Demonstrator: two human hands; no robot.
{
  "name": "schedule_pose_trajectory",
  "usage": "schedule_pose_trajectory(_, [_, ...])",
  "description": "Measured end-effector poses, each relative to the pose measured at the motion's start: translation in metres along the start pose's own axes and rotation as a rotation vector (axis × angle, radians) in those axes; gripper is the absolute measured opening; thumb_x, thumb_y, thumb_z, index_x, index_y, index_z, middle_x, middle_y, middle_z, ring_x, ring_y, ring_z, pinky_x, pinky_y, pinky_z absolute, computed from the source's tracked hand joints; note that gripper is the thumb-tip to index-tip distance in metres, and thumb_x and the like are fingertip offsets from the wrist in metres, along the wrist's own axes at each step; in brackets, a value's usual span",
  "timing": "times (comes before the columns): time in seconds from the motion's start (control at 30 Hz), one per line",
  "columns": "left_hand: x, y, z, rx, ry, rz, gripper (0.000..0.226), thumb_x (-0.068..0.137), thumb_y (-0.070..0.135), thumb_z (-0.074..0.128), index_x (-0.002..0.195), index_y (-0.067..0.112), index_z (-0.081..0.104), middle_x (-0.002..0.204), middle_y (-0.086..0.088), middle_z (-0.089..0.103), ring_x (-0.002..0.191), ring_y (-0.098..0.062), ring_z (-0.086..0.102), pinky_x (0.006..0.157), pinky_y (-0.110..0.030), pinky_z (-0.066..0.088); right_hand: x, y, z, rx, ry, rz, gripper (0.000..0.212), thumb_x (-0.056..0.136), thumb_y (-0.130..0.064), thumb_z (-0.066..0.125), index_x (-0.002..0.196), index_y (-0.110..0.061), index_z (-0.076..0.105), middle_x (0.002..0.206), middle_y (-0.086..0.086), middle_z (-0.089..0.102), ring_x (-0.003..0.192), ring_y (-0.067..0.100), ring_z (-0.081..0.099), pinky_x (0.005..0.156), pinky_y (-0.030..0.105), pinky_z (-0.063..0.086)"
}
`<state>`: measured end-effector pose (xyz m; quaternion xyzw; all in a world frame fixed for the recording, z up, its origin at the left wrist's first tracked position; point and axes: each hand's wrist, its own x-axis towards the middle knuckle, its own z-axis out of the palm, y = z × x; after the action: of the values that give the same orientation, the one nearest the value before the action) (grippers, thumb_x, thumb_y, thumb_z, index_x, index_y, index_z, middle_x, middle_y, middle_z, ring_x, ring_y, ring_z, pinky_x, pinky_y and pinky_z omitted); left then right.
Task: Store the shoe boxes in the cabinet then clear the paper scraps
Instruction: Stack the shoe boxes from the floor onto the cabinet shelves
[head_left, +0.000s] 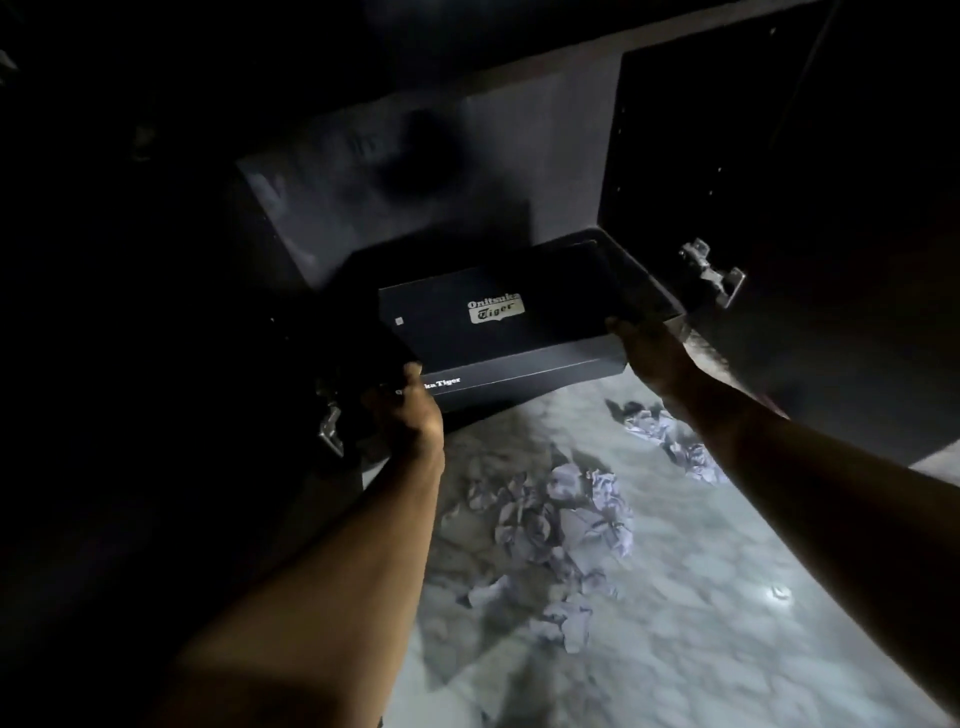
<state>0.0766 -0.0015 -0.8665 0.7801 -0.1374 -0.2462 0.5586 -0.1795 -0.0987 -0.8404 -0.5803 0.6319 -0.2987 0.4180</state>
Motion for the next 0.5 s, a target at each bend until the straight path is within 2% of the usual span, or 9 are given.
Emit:
schedule_pose_trajectory(0.1, [0.028,-0.020,0.002,-0.018,0.121,0.074,0.081,0.073,0.084,0.050,0.117,0.020,0.069,0.117,-0.004,0.072,0.109,-0.029,0.066,0.097,-0.046,0.053,0.022,-0.004,0.031,0.077,-0.004,-0.027,0.033,0.102,-0.028,0.061,0.130,-0.010,0.062,0.106,0.009,0.063,0.100,0.024,0.058,0.068,0.021,0.043])
schedule_pose_trajectory(0.17, [0.046,-0.039,0.007,-0.060,0.193,0.081,0.092,0.065,0.096,0.045,0.117,0.024,0.068,0.116,-0.003,0.074,0.108,-0.028,0.069,0.096,-0.048,0.056,0.036,0.000,0.051,0.100,-0.026,-0.029,0.030,0.096,-0.040,0.067,0.115,-0.017,0.065,0.092,0.006,0.063,0.083,0.020,0.058,0.063,0.020,0.041])
schedule_pose_trajectory(0.23, [0.043,-0.040,0.005,-0.095,0.190,0.085,0.085,0.075,0.087,0.050,0.126,0.021,0.064,0.123,-0.003,0.073,0.113,-0.026,0.068,0.100,-0.042,0.054,0.052,0.012,0.067,0.097,-0.060,-0.001,0.058,0.075,-0.067,0.067,0.109,-0.020,0.069,0.092,0.009,0.065,0.075,0.022,0.059,0.065,0.032,0.047])
schedule_pose_trajectory(0.27, [0.043,-0.040,0.003,-0.100,0.181,0.090,0.075,0.083,0.077,0.054,0.129,0.018,0.062,0.127,-0.004,0.071,0.117,-0.026,0.066,0.103,-0.041,0.053,0.065,0.026,0.075,0.110,-0.069,-0.001,0.075,0.064,-0.076,0.063,0.110,-0.017,0.072,0.095,0.012,0.069,0.080,0.029,0.064,0.069,0.040,0.053])
schedule_pose_trajectory(0.33, [0.047,-0.044,0.003,-0.114,0.172,0.094,0.060,0.092,0.063,0.057,0.131,0.018,0.062,0.129,-0.003,0.070,0.118,-0.023,0.066,0.105,-0.042,0.052,0.085,0.047,0.091,0.131,-0.072,-0.025,0.095,0.055,-0.087,0.061,0.113,-0.013,0.073,0.103,0.020,0.074,0.094,0.042,0.070,0.081,0.053,0.060])
schedule_pose_trajectory(0.4, [0.056,-0.052,0.004,-0.102,0.141,0.122,0.061,0.090,0.067,0.054,0.127,0.020,0.065,0.127,-0.001,0.071,0.116,-0.020,0.067,0.105,-0.043,0.053,0.070,0.032,0.095,0.139,-0.059,-0.008,0.093,0.060,-0.087,0.061,0.111,-0.011,0.073,0.108,0.022,0.073,0.102,0.043,0.070,0.089,0.057,0.058])
schedule_pose_trajectory(0.5, [0.068,-0.059,0.009,-0.094,0.177,0.127,0.078,0.080,0.079,0.045,0.129,0.022,0.066,0.129,0.000,0.072,0.120,-0.021,0.067,0.107,-0.043,0.052,0.061,0.012,0.103,0.097,-0.030,-0.014,0.061,0.092,-0.059,0.064,0.123,-0.007,0.068,0.113,0.014,0.069,0.108,0.033,0.065,0.099,0.050,0.054])
